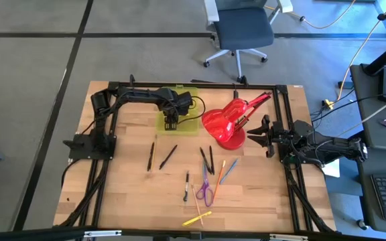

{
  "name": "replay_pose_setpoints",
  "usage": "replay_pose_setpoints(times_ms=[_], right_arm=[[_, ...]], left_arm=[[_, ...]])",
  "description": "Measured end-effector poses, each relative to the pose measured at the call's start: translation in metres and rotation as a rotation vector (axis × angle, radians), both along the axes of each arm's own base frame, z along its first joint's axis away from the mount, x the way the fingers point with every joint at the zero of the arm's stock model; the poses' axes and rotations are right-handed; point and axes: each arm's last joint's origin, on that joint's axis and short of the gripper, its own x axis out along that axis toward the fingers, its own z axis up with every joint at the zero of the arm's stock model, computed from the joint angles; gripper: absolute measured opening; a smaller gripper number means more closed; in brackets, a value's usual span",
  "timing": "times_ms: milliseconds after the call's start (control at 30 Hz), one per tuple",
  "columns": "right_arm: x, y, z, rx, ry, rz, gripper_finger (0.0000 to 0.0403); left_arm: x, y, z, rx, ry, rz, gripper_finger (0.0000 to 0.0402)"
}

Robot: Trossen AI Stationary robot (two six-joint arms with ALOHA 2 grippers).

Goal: Pick & place school supplies into a supply box
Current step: Put the left black pen into the yellow supply box

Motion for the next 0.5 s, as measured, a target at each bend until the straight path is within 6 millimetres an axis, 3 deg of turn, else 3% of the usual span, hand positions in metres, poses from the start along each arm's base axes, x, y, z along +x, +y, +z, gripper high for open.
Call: replay_pose_setpoints(times_ms=[100, 233, 500], right_arm=[[0.000, 0.000, 0.000, 0.000, 0.000, 0.000, 0.0104], [0.000, 0.000, 0.000, 0.000, 0.001, 0.000, 0.0104], [0.000, 0.000, 0.000, 0.000, 0.001, 0.000, 0.0104]], left_arm=[[-0.003, -0.004, 0.008, 0.045, 0.032, -0.018, 0.0168], [-0.005, -0.008, 0.036, 0.077, 0.021, -0.005, 0.0173], [-0.028, -0.027, 0.109, -0.099, -0.264, 0.126, 0.0170]])
